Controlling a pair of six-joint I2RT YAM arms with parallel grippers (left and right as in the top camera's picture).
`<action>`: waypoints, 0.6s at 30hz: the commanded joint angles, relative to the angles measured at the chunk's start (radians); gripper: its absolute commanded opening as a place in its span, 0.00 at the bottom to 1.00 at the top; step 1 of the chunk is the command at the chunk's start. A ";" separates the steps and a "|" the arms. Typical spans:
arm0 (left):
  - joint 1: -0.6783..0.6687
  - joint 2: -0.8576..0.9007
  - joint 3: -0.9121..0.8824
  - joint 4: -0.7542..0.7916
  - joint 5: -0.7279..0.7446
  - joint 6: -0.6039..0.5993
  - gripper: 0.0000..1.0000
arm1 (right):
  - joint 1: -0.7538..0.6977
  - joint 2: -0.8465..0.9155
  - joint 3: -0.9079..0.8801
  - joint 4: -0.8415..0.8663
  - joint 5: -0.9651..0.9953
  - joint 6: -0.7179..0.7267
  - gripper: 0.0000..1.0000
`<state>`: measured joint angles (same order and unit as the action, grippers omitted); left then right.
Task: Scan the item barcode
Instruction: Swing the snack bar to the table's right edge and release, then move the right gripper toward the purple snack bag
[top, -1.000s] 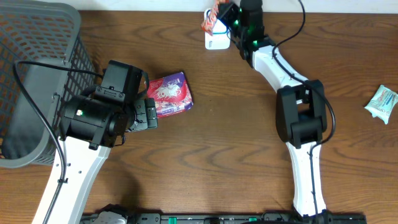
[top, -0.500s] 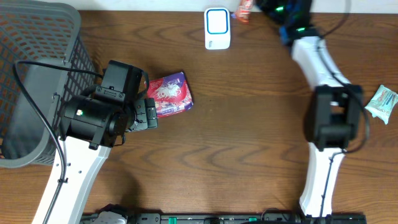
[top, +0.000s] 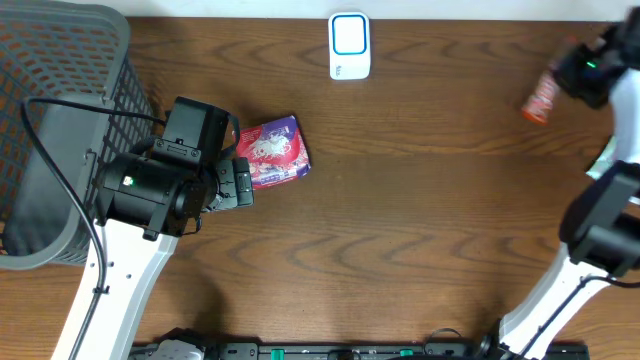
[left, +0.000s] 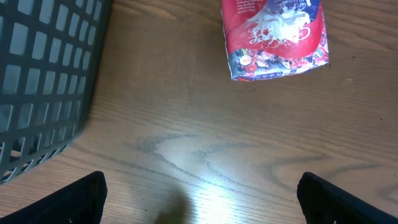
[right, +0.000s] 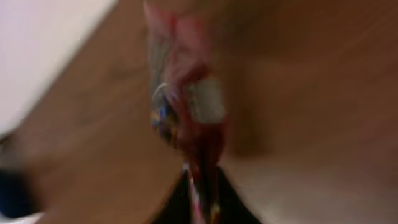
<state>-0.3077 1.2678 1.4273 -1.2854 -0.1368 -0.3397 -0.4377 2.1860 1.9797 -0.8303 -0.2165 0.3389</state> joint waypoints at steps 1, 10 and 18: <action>0.005 0.000 -0.003 -0.005 -0.003 0.002 0.98 | -0.046 -0.001 0.004 -0.020 0.146 -0.150 0.42; 0.005 0.000 -0.003 -0.005 -0.003 0.002 0.98 | -0.052 0.009 0.002 -0.086 -0.150 -0.116 0.93; 0.005 0.000 -0.003 -0.005 -0.003 0.002 0.98 | 0.113 0.009 -0.003 -0.337 -0.384 -0.158 0.98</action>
<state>-0.3077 1.2678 1.4273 -1.2854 -0.1368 -0.3397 -0.4026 2.1860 1.9797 -1.1233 -0.4854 0.2230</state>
